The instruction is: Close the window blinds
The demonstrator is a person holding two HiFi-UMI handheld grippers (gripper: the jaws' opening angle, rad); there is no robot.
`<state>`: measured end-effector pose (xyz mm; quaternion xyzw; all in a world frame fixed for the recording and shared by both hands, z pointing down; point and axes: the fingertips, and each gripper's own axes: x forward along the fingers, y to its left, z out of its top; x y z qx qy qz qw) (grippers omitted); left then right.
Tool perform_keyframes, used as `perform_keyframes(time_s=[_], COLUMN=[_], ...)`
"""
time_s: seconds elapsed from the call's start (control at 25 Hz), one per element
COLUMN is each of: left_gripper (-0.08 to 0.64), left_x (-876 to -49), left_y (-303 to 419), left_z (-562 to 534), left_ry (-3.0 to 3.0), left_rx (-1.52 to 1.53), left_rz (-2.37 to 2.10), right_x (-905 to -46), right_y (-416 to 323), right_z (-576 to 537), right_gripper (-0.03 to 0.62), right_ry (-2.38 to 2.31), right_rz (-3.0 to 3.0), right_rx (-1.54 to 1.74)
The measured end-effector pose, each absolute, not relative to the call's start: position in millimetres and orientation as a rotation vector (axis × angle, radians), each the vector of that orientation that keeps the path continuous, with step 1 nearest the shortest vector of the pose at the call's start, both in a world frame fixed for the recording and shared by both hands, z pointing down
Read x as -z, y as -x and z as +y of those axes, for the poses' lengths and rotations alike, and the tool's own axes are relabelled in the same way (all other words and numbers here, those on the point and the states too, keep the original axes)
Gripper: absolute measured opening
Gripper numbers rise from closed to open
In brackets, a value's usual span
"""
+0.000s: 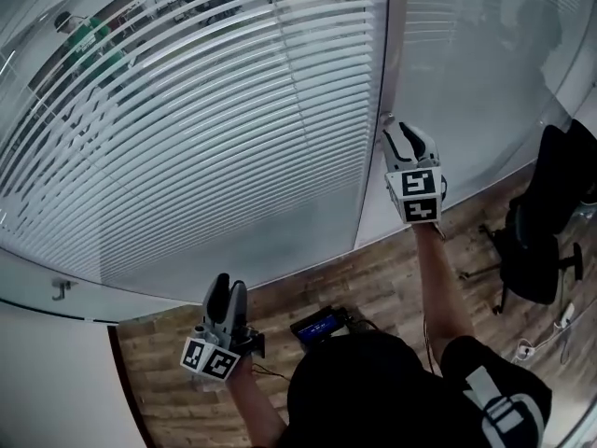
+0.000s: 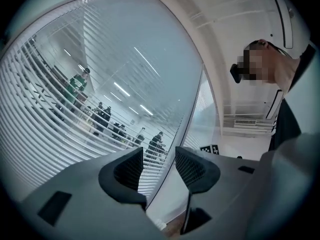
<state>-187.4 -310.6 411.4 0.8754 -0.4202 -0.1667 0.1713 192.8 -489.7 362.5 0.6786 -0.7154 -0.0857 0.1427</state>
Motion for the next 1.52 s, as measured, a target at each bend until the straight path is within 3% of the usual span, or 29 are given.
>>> perform_keyframes(time_s=[0.68, 1.28, 1.36, 1.52], left_gripper=[0.198, 0.198, 0.198, 0.198], left_x=[-415, -413, -414, -414], left_y=[213, 212, 212, 211], left_z=[-315, -307, -307, -306], left_ry=[-2.462, -2.462, -2.463, -2.463], left_rx=[0.489, 0.480, 0.476, 0.466], left_rz=[-1.229, -1.243, -1.242, -1.246], right_x=[-366, -375, -375, -375], right_y=[-196, -206, -206, -204], right_z=[-517, -518, -519, -511], right_gripper=[0.127, 0.126, 0.126, 0.143], right_ry=[-1.912, -2.073, -2.054, -2.019], right_rz=[-1.966, -2.634, -2.640, -2.266], right_rx=[0.259, -0.923, -0.864, -0.131])
